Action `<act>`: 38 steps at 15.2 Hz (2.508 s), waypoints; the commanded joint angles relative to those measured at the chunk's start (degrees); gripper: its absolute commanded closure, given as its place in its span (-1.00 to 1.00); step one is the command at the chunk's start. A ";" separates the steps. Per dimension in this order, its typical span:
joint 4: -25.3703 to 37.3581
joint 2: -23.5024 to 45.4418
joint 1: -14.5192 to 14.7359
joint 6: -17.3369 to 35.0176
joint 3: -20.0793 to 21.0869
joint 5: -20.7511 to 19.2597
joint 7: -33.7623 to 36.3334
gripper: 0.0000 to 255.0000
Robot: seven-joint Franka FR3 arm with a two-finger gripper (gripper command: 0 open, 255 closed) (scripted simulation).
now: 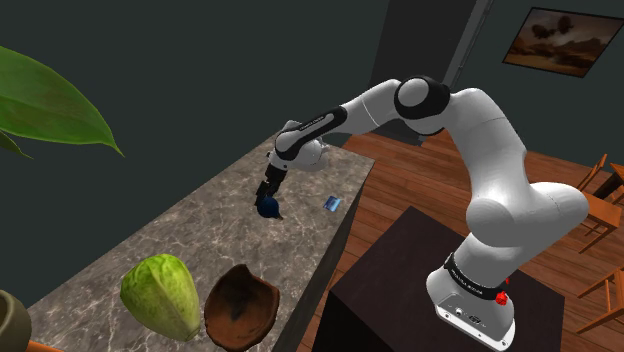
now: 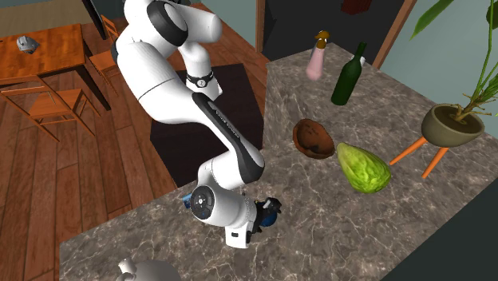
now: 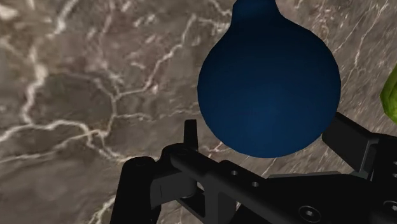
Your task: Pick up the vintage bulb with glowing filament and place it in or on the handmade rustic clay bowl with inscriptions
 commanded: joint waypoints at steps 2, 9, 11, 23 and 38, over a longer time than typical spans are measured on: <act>0.06 0.04 0.05 0.02 -0.01 -0.01 0.01 -1.00; 0.02 0.05 0.02 0.04 -0.02 -0.01 -0.02 1.00; 0.08 0.06 0.05 0.00 -0.02 -0.01 0.00 1.00; -2.81 -5.43 -1.85 -2.42 2.05 1.11 1.48 1.00; -2.31 -13.60 14.55 -6.57 -8.55 -6.10 23.86 -1.00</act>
